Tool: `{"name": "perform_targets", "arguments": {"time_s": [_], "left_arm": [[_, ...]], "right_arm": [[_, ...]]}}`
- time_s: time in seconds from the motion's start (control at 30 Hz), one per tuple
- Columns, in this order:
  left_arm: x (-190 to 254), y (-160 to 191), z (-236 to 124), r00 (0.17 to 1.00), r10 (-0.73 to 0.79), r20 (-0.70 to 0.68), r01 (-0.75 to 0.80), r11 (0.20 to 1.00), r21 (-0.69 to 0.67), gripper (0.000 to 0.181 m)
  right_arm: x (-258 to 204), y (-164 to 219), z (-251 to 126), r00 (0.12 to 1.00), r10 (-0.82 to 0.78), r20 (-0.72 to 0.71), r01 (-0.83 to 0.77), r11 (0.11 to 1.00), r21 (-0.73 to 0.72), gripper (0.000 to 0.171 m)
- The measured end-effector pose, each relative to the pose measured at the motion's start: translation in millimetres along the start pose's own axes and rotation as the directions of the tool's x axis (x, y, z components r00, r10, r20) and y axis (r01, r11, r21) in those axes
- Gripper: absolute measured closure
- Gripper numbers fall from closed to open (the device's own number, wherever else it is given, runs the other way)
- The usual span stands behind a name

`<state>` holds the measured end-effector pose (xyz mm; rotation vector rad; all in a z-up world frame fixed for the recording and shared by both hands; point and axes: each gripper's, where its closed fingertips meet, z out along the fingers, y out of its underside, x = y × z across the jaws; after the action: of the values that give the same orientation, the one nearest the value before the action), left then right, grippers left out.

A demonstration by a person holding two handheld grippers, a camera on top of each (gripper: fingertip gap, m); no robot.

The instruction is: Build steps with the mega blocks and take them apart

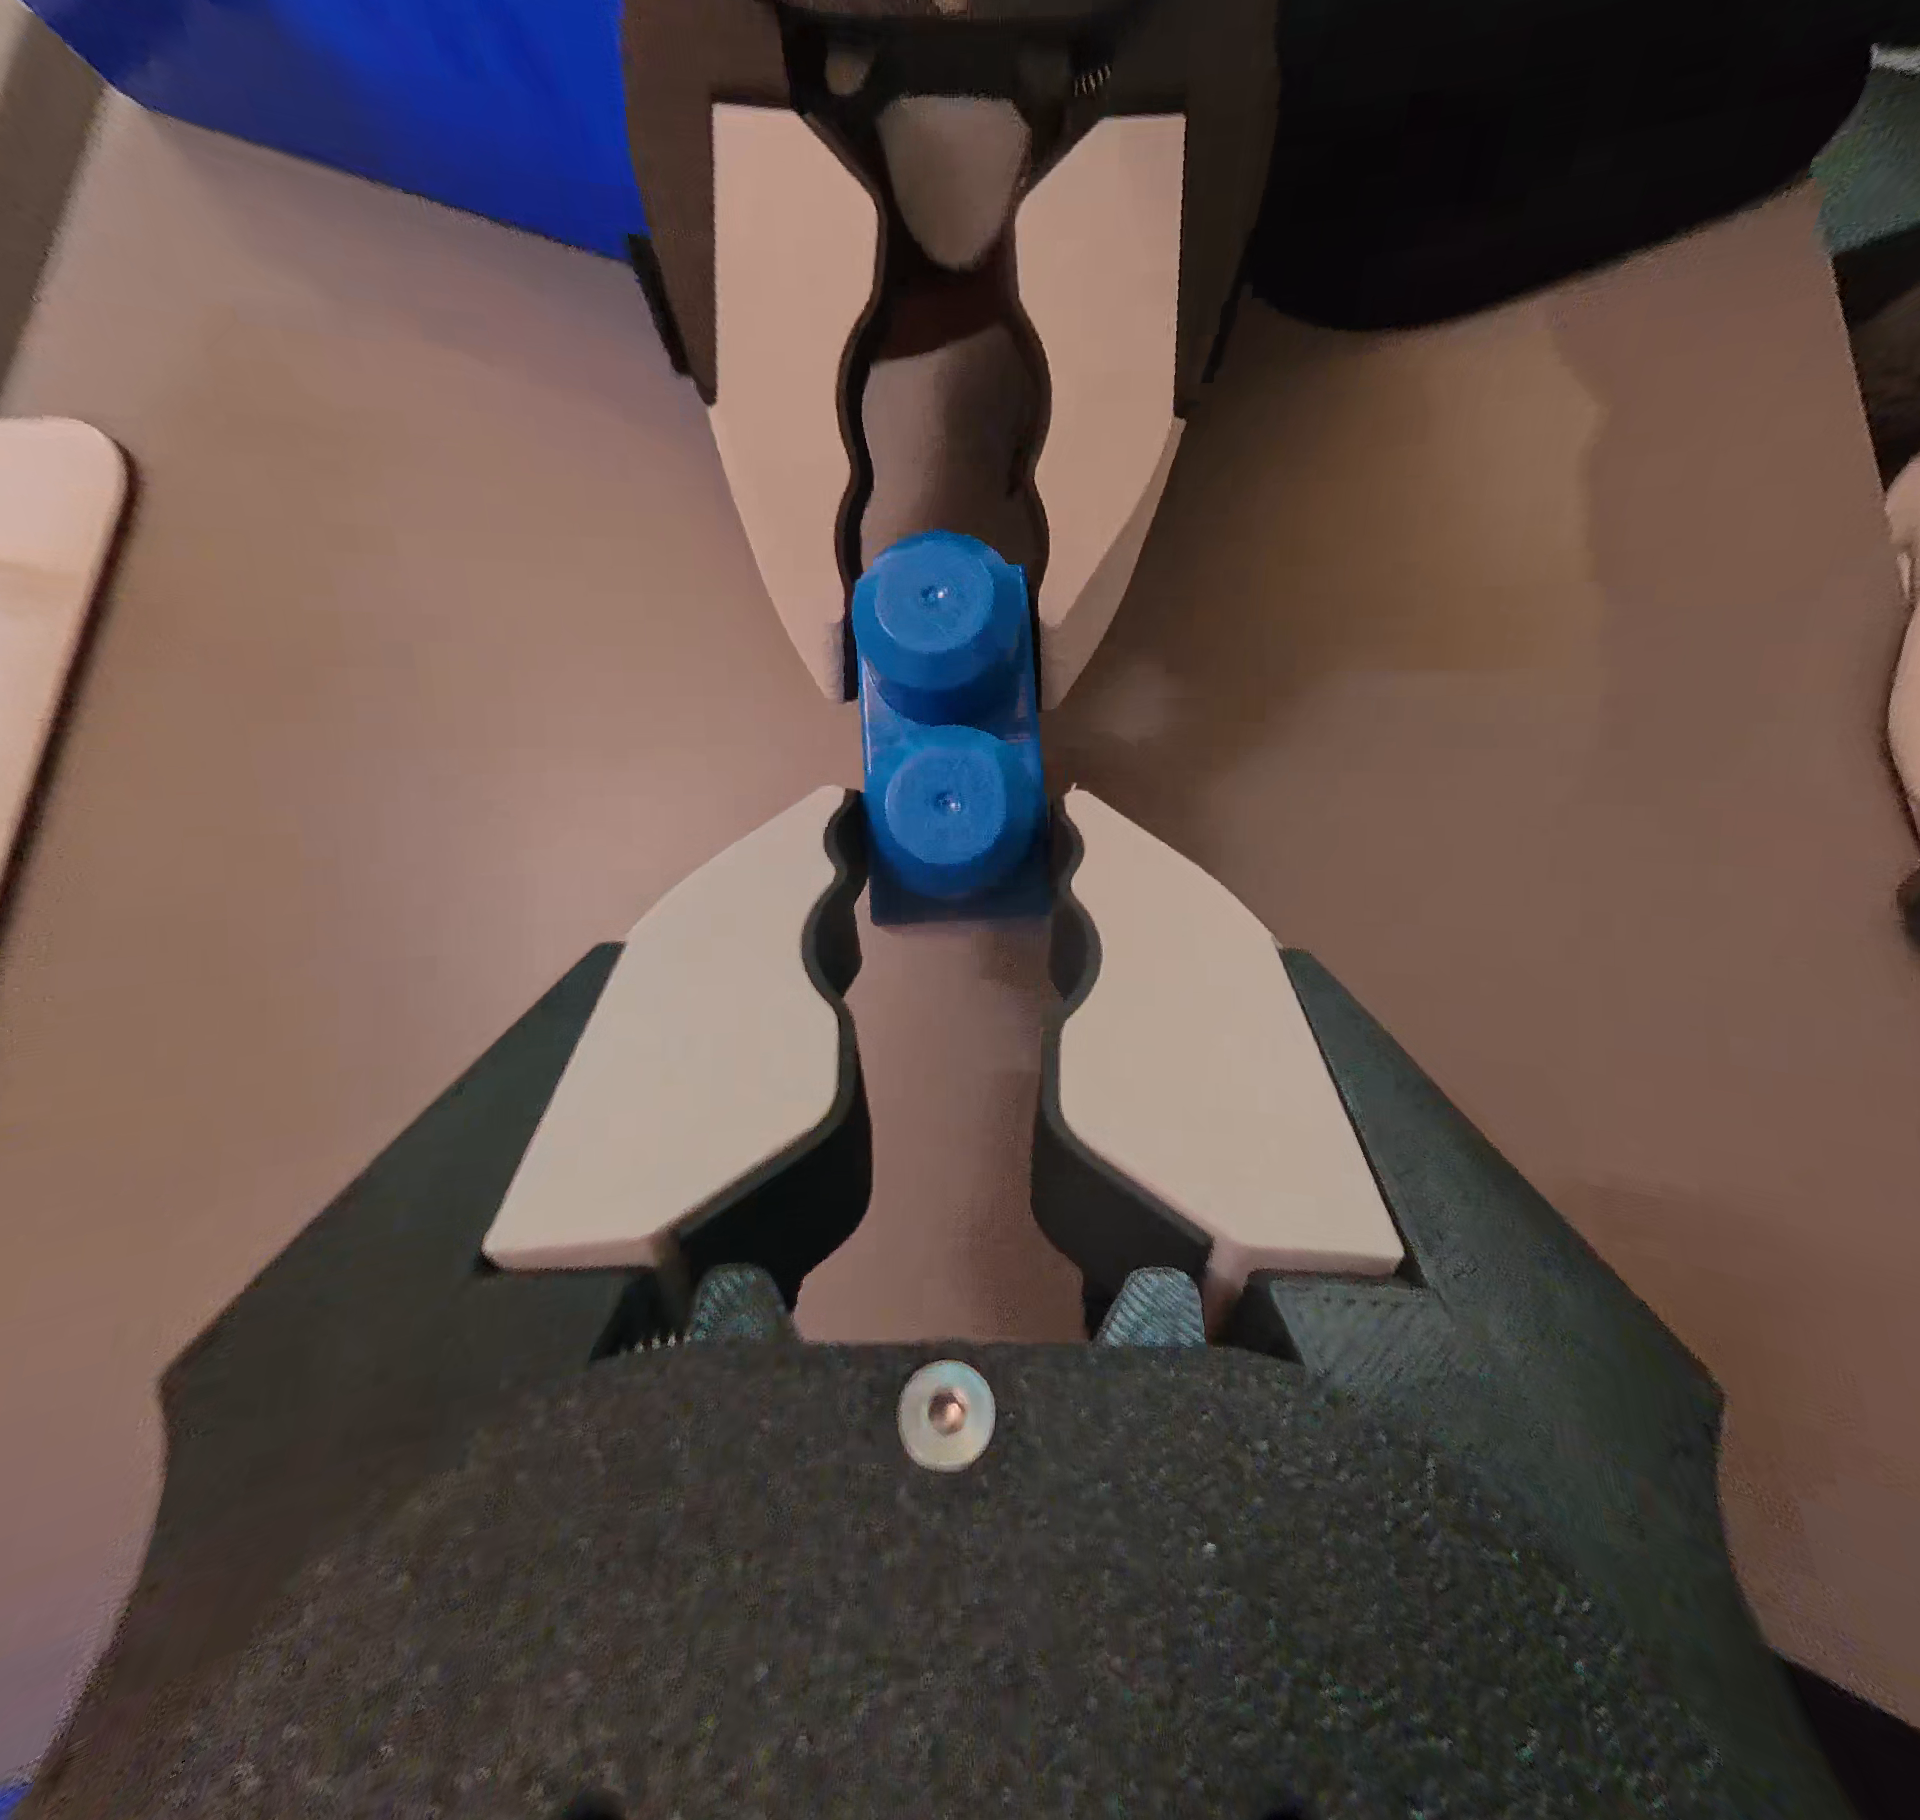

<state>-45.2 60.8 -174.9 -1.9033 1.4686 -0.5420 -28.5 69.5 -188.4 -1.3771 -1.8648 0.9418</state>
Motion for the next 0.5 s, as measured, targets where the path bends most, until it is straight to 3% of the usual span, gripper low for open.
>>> {"name": "perform_targets", "arguments": {"time_s": [0.33, 0.5], "left_arm": [[12, 19, 24, 0.996, -0.04, -0.084, 0.033, 0.996, -0.08, 0.148], [12, 19, 24, 0.995, -0.045, -0.086, 0.039, 0.997, -0.068, 0.148]], "right_arm": [[-12, 39, 11, 1.0, -0.004, 0.028, 0.012, 0.953, -0.302, 0.135], [-12, 40, 10, 1.0, -0.001, 0.021, 0.007, 0.951, -0.31, 0.135]]}}
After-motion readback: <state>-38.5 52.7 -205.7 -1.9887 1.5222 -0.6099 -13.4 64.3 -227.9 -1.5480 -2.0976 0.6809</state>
